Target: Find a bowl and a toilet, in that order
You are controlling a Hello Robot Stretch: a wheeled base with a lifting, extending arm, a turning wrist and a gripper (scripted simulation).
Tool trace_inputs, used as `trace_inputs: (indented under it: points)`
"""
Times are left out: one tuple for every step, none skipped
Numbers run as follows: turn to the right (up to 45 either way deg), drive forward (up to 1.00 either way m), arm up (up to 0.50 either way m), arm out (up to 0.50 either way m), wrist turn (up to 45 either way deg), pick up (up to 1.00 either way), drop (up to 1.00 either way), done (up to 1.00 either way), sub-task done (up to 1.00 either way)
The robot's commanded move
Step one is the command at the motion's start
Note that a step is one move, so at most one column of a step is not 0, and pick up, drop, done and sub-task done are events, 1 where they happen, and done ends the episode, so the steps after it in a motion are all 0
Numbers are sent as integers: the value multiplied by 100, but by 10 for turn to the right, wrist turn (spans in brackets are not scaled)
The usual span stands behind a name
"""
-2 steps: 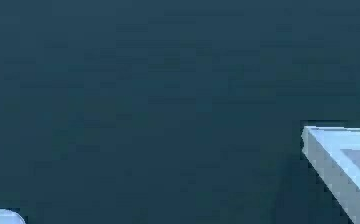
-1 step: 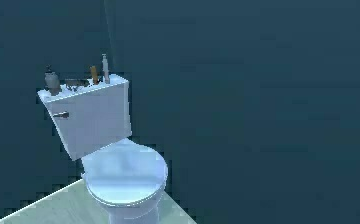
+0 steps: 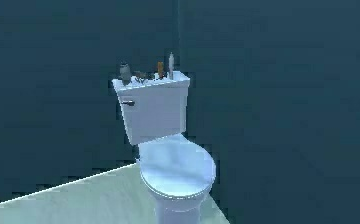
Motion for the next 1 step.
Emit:
trace_inputs:
  points:
    - [0, 0, 0, 0, 0, 0, 0, 100, 0]
